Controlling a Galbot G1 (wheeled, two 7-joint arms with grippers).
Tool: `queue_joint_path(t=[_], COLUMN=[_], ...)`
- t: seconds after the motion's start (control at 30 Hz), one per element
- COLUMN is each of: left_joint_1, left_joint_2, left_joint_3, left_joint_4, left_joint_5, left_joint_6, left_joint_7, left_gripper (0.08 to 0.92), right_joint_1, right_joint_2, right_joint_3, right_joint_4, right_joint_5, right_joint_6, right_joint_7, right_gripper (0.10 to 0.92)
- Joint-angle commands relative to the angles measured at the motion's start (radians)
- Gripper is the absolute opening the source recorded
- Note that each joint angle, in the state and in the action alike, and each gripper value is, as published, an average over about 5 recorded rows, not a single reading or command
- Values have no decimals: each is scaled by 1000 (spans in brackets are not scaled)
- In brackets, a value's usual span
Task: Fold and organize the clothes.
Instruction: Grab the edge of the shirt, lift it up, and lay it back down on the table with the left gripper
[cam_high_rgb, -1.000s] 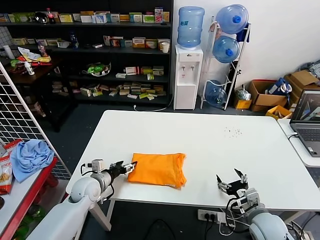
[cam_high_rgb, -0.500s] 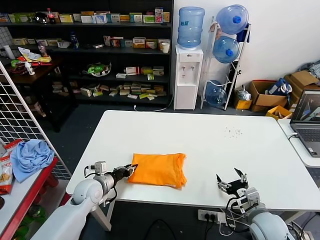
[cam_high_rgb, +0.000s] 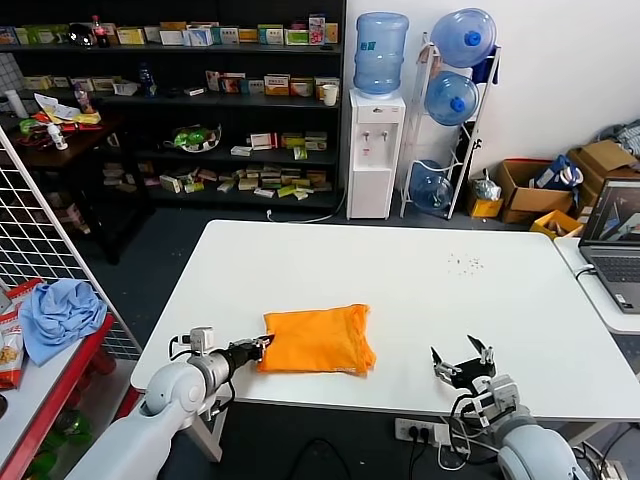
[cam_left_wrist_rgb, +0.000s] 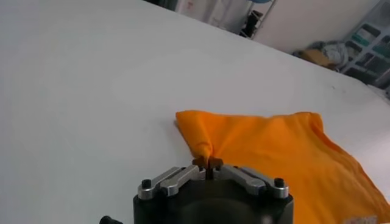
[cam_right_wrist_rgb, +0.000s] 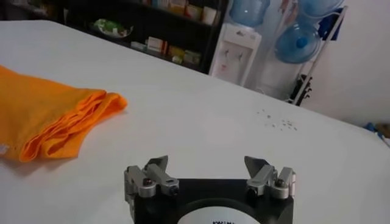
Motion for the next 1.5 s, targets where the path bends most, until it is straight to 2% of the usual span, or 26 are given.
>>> queue_joint_path(t=[0.03,0.23,0.37,0.67,0.97,1.3,1.5], left_joint_1=[10,23,26,6,-42,-87,-111], left_joint_2=[28,109,188,367,480,605,655], left_joint_3=[-22,-62,-92,-134,-123,-92,-77], left_joint_4=[-52,-54,-48,43,161,213,203], left_joint_5=[4,46,70,189,498,628,608], left_joint_6=[-16,-22,-18,-28,-126,-178,-174], left_joint_7=[-40,-65,-80,-53,-5,29,31], left_gripper=[119,119,119,119,119,119,119], right_joint_1=[15,47,78,134,156,167,161], right_joint_2=[6,13,21,34,37,56,61], right_joint_3=[-12,-47,-79,-137,-162,-173,-169], right_joint_4=[-1,-5,-11,-29,-44,-51,-51], right_joint_5=[-1,-1,0,1,5,1,-1], right_joint_6=[-2,-7,-12,-14,-8,-3,3], right_joint_7=[3,9,14,15,10,8,5], right_gripper=[823,823,823,823,823,823,823])
